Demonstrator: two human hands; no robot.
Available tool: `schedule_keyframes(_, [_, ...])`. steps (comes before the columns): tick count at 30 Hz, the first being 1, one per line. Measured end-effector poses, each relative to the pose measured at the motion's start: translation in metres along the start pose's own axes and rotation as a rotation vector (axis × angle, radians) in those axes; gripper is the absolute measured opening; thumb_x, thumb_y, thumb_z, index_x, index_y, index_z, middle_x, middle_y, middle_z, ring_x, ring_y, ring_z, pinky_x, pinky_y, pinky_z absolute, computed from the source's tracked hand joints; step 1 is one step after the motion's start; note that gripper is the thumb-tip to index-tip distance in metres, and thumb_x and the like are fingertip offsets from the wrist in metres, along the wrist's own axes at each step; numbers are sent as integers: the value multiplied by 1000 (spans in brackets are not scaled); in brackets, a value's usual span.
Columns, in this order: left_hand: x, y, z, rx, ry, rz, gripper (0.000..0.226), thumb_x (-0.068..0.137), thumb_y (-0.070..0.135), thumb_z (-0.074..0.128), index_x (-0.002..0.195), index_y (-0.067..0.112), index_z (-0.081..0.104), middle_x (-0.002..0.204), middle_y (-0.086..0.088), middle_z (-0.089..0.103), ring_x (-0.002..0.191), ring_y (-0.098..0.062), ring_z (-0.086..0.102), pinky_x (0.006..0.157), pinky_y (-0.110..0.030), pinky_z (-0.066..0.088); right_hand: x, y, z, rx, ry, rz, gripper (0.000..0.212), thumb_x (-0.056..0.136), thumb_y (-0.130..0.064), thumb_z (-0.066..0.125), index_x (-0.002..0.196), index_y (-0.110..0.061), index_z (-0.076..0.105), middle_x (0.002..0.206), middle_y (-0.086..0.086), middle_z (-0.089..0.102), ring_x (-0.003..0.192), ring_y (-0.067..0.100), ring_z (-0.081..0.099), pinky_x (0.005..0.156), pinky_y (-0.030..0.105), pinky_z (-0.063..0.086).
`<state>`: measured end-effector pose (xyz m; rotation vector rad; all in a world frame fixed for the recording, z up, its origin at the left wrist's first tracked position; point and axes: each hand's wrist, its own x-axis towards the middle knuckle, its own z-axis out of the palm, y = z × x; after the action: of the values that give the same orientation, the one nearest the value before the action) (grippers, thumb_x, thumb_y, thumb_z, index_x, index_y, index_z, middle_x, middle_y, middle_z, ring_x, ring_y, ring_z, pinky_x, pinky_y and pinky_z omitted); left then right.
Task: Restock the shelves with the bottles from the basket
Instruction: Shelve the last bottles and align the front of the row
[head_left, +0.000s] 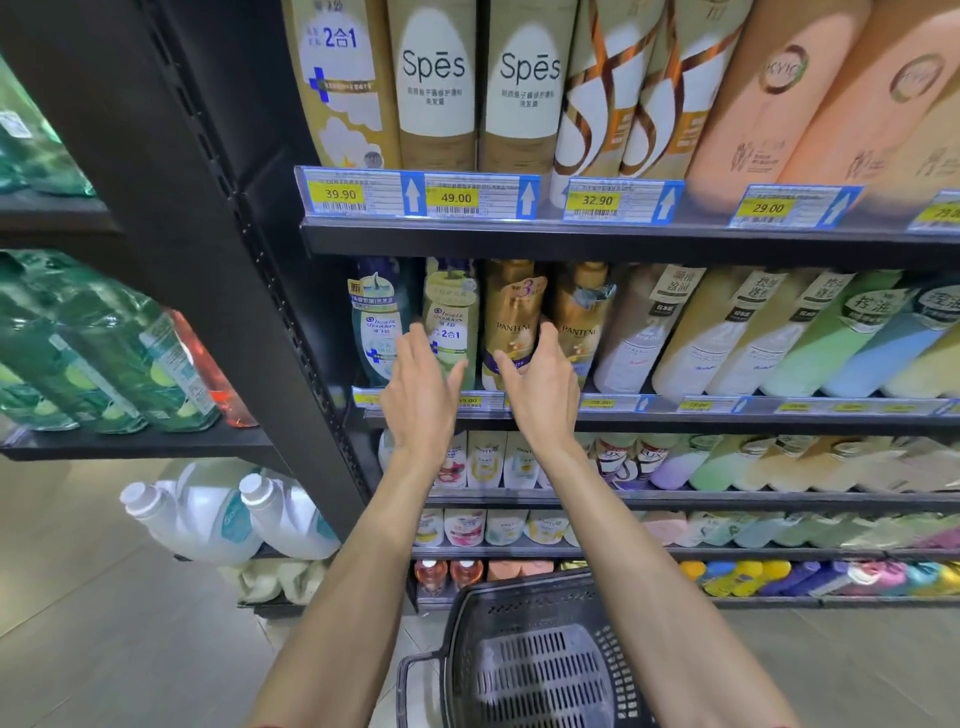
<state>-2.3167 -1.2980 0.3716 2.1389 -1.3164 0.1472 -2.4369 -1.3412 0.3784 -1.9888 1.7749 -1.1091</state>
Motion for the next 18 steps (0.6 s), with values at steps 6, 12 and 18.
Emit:
schedule_keyframes(6, [2, -5, 14, 64, -93, -50, 73, 94, 52, 65, 143, 4, 41, 116, -13, 67, 97, -34, 69, 62, -41, 48, 4, 1, 7, -41, 18, 21, 45, 90, -41, 70, 109, -8, 46, 94, 14, 70, 85, 35, 67, 58, 30, 34])
schedule_keyframes(12, [5, -5, 22, 57, -108, -73, 63, 93, 53, 64, 128, 4, 46, 107, -13, 65, 86, -35, 68, 57, -37, 40, 5, 6, 14, -47, 32, 22, 46, 87, -43, 73, 104, -9, 46, 90, 15, 69, 82, 36, 67, 57, 30, 33])
schedule_keyframes(18, [8, -5, 35, 63, -124, -128, 79, 94, 61, 58, 143, 4, 33, 89, -7, 72, 84, -31, 70, 58, -36, 40, 6, 10, 15, -72, 59, 9, 51, 84, -45, 76, 105, -9, 46, 87, 15, 70, 77, 38, 68, 56, 29, 30])
